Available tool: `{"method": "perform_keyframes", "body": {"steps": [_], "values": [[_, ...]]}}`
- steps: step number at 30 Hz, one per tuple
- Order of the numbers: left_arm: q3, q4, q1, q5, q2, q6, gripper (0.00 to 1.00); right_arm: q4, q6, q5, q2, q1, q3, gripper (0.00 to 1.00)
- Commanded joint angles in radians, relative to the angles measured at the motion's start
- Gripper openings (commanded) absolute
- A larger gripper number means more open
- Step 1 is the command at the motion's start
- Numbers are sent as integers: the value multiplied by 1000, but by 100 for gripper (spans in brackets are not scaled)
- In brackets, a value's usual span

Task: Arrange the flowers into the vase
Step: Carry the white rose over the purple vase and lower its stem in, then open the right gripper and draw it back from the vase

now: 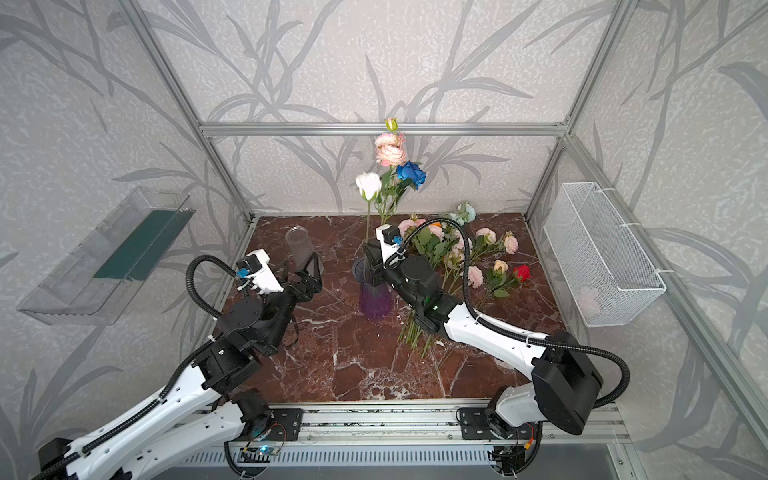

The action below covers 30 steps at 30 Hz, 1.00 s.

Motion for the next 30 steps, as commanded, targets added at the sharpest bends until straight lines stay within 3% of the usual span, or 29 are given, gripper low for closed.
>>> {"method": "perform_keyframes", "body": {"steps": [1, 13, 21, 25, 30], "values": [[6, -18, 9, -2, -1, -27, 91, 13, 7, 34, -18, 10, -8, 21], [7, -23, 14, 15, 3, -40, 91, -5, -24, 54, -69, 49, -16, 23], [9, -18, 15, 68, 8, -39, 91, -115, -90, 74, -187, 120, -12, 27], [15, 8, 14, 191, 18, -19, 90, -216, -74, 134, -297, 120, -48, 27], [70, 17, 11, 498, 99, -8, 85, -357, -40, 286, -438, 70, -141, 26]]}}
